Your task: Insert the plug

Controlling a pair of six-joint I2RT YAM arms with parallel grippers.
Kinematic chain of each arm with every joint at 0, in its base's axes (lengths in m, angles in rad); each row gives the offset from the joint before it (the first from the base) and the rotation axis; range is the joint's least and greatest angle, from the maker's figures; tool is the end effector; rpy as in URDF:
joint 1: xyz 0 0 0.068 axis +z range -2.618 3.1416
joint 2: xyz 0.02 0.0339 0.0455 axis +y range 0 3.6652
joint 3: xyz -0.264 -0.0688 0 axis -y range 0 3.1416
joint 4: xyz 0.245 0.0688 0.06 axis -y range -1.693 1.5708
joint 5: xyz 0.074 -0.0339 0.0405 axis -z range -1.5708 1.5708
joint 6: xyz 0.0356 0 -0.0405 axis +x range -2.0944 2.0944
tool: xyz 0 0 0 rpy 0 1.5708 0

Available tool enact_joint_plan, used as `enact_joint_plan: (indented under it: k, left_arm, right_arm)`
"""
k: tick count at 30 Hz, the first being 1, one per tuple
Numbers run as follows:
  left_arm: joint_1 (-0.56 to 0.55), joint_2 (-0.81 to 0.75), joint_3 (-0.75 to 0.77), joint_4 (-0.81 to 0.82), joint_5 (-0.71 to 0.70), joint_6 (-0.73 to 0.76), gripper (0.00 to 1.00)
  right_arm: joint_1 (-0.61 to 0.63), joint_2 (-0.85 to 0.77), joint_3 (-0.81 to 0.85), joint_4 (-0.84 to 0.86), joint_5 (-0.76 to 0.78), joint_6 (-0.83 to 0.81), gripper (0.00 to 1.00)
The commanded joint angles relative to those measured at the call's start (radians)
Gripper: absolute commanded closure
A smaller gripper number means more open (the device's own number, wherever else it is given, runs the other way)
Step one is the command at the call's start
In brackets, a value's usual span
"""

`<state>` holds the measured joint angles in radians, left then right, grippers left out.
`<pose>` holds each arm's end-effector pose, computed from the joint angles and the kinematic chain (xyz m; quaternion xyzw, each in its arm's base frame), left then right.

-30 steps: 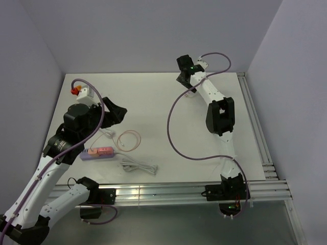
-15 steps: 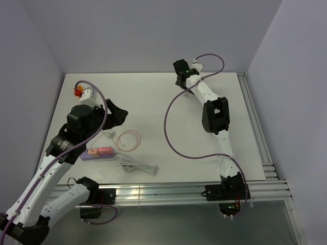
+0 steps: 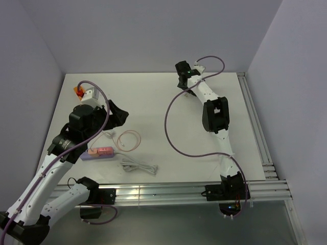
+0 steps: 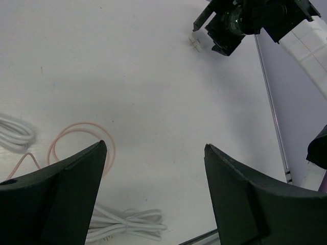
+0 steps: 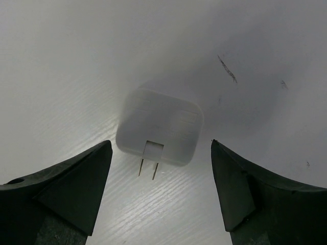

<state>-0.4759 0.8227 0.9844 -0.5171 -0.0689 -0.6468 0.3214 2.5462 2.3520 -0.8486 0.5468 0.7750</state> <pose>0.1569 -0.0781 0.3676 -0.0896 0.8158 -0.2798 0.4981 0.5212 0.1540 0.1830 0.2777 0.8899 -0.0915 0.3503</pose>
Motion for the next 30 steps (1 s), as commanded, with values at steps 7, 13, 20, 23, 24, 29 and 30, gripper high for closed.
enact_joint_plan:
  k: [7, 13, 20, 23, 24, 29, 30]
  left_arm:
    - [-0.003, -0.010, 0.016, 0.006, -0.014, 0.030, 0.17]
    - [-0.007, -0.003, 0.017, 0.015, -0.016, 0.038, 0.17]
    - [-0.010, 0.009, 0.016, 0.026, 0.007, 0.041, 0.17]
    - [-0.009, 0.010, 0.016, 0.028, 0.012, 0.041, 0.17]
    - [-0.009, 0.010, 0.014, 0.028, 0.023, 0.038, 0.17]
    - [-0.009, -0.002, 0.007, 0.034, 0.044, 0.030, 0.17]
    - [-0.009, -0.003, 0.005, 0.032, 0.049, 0.029, 0.17]
  right_arm:
    - [-0.058, 0.040, 0.033, -0.069, -0.061, 0.046, 0.18]
    - [-0.065, 0.049, 0.049, -0.046, -0.100, 0.018, 0.22]
    - [-0.061, -0.003, -0.054, -0.034, -0.119, 0.035, 0.31]
    - [-0.058, -0.038, -0.123, -0.017, -0.145, 0.059, 0.31]
    - [-0.058, -0.047, -0.138, -0.015, -0.146, 0.064, 0.31]
    - [-0.027, -0.125, -0.235, -0.004, -0.122, 0.063, 0.31]
    - [-0.016, -0.141, -0.255, 0.008, -0.122, 0.066, 0.31]
